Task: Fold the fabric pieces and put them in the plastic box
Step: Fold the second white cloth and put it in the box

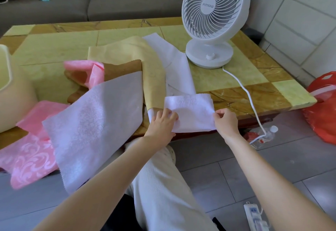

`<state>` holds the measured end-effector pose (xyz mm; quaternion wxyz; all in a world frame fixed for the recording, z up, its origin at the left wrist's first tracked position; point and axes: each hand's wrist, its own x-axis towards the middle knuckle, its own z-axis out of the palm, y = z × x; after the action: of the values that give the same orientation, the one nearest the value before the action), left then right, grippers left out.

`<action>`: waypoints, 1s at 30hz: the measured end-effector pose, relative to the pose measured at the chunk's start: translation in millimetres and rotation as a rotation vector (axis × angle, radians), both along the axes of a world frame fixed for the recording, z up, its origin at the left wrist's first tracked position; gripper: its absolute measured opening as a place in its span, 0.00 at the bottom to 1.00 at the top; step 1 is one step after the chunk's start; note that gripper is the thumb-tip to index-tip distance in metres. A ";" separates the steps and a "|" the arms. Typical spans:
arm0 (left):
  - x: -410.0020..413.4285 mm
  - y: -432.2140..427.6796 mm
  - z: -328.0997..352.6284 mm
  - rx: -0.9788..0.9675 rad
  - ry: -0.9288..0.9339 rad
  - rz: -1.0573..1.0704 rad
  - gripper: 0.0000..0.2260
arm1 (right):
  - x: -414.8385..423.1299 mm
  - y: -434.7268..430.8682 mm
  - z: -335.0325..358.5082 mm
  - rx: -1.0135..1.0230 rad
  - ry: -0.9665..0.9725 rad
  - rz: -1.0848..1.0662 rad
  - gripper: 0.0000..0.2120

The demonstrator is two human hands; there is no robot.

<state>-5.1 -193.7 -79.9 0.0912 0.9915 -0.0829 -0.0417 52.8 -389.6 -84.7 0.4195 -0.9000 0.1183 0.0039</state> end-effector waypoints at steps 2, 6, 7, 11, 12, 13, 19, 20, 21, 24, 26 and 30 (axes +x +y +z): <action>1.7 -1.2 -1.5 0.008 -0.004 0.008 0.21 | 2.5 1.5 0.2 -0.003 0.053 0.016 0.08; 3.4 -0.7 -3.6 0.019 -0.009 0.015 0.20 | 2.9 6.9 5.5 -0.018 0.202 0.046 0.16; 3.6 -0.5 -3.9 0.027 -0.016 0.013 0.20 | 3.7 7.3 7.5 -0.035 0.240 0.055 0.22; 2.4 -0.2 -4.9 0.054 -0.043 0.001 0.21 | 6.3 6.6 15.6 0.035 0.357 0.059 0.19; 1.2 0.1 -5.8 0.053 -0.047 0.001 0.21 | 5.2 7.1 17.4 0.045 0.371 0.053 0.18; 0.4 0.8 -5.7 0.049 -0.050 0.000 0.21 | 3.8 8.0 18.3 0.069 0.376 0.047 0.17; -0.5 3.9 -2.5 0.011 -0.035 -0.010 0.20 | -6.6 17.9 25.4 0.251 0.362 -0.046 0.23; -1.2 4.9 -1.9 0.005 -0.028 -0.013 0.20 | -8.2 19.4 29.1 0.234 0.380 -0.022 0.25; -1.8 6.4 -1.1 -0.002 -0.023 -0.016 0.20 | -9.9 21.0 33.1 0.218 0.399 0.006 0.26; -3.2 13.4 1.6 -0.053 0.022 -0.031 0.20 | -13.5 26.3 46.3 0.173 0.379 0.057 0.25; -6.1 21.5 5.2 -0.091 0.077 -0.053 0.21 | -13.4 32.2 60.4 0.101 0.278 0.095 0.23; -19.9 48.7 19.3 -0.188 0.147 -0.043 0.26 | -14.5 61.0 110.1 -0.224 -0.002 0.257 0.25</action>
<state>-25.0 -145.1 -60.6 0.1886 0.9709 -0.1006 -0.1081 38.4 -328.5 25.5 0.3129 -0.9488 0.0013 0.0435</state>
